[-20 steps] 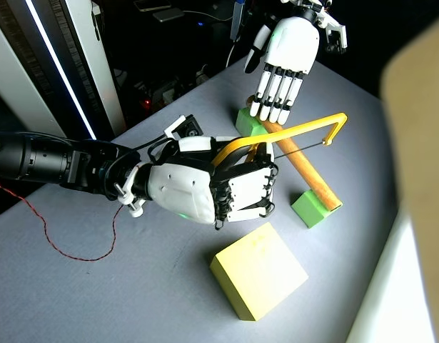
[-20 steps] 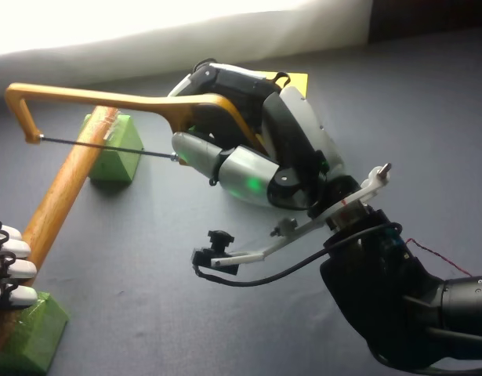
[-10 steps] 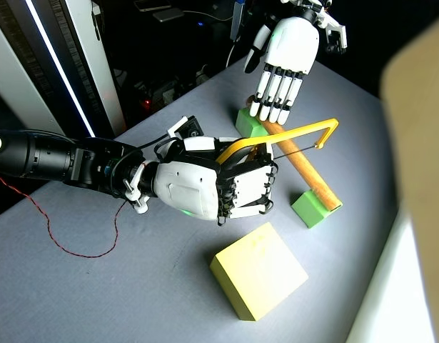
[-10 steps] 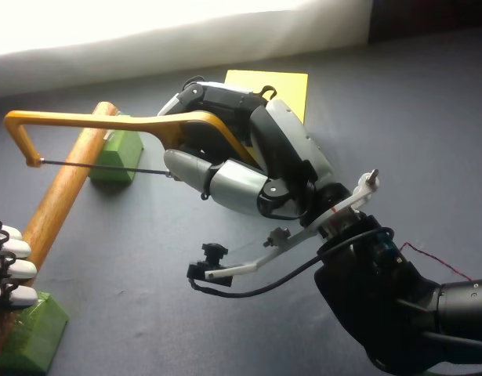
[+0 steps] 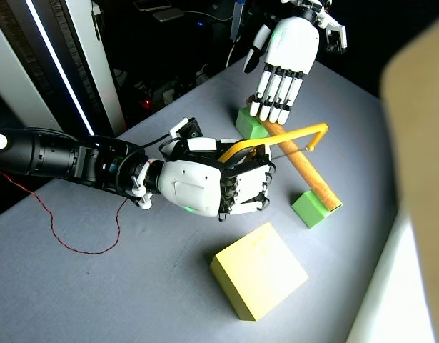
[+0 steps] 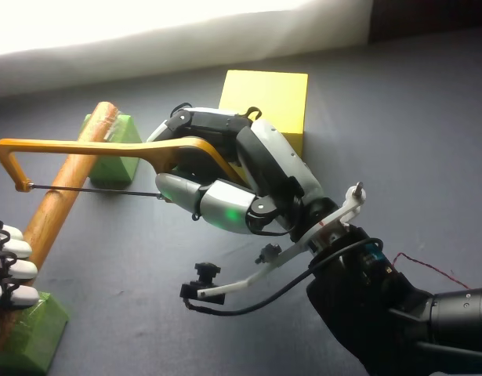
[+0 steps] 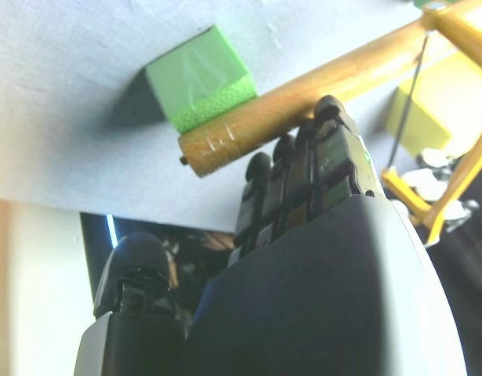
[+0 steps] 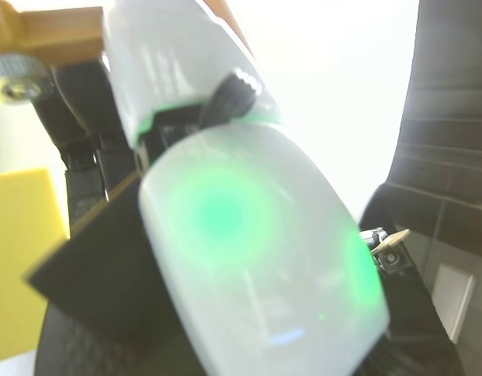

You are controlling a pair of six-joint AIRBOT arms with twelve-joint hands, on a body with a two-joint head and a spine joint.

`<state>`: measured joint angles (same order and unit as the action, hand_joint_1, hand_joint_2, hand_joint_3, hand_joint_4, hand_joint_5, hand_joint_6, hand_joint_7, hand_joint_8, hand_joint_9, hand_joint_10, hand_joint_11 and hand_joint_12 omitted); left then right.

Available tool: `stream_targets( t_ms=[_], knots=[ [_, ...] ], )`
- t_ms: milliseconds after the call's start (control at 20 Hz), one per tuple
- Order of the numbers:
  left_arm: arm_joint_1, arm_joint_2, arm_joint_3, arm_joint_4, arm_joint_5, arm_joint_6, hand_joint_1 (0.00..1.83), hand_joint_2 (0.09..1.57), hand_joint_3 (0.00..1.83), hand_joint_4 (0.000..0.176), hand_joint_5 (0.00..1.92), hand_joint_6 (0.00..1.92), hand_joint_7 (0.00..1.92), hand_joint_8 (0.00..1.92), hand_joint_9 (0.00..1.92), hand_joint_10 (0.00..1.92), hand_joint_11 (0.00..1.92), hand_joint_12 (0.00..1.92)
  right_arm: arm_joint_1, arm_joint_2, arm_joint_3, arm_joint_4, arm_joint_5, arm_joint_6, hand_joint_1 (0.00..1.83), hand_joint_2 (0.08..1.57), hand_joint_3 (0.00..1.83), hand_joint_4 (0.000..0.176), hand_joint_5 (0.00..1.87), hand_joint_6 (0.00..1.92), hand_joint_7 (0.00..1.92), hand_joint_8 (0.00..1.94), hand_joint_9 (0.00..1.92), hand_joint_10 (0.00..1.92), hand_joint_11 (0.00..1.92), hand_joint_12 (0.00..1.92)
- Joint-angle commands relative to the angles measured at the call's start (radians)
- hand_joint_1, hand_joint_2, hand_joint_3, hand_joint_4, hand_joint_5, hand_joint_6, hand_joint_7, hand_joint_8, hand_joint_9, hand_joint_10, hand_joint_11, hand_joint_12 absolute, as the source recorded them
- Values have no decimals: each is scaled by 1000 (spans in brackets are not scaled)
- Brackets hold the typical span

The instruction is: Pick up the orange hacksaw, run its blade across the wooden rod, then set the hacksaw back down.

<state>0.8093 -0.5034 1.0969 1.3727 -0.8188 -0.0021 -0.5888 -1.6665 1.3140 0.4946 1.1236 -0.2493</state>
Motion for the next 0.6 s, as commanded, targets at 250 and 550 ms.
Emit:
stream_targets(
  t_ms=[250,550],
  knots=[
    [-1,-7,-3,-15,-18,-4,80,1307,0,0,58,2,54,0,36,1,3,5,5,-9,1,-39,65,-10,1353,1197,0,0,725,1140,892,1241,734,1464,429,1264],
    [-2,-11,-2,-15,-13,-4,113,1300,0,0,62,13,55,10,42,9,16,8,6,-38,10,-9,45,-43,1359,1179,0,0,772,1074,922,1195,761,1429,467,1239]
  ],
)
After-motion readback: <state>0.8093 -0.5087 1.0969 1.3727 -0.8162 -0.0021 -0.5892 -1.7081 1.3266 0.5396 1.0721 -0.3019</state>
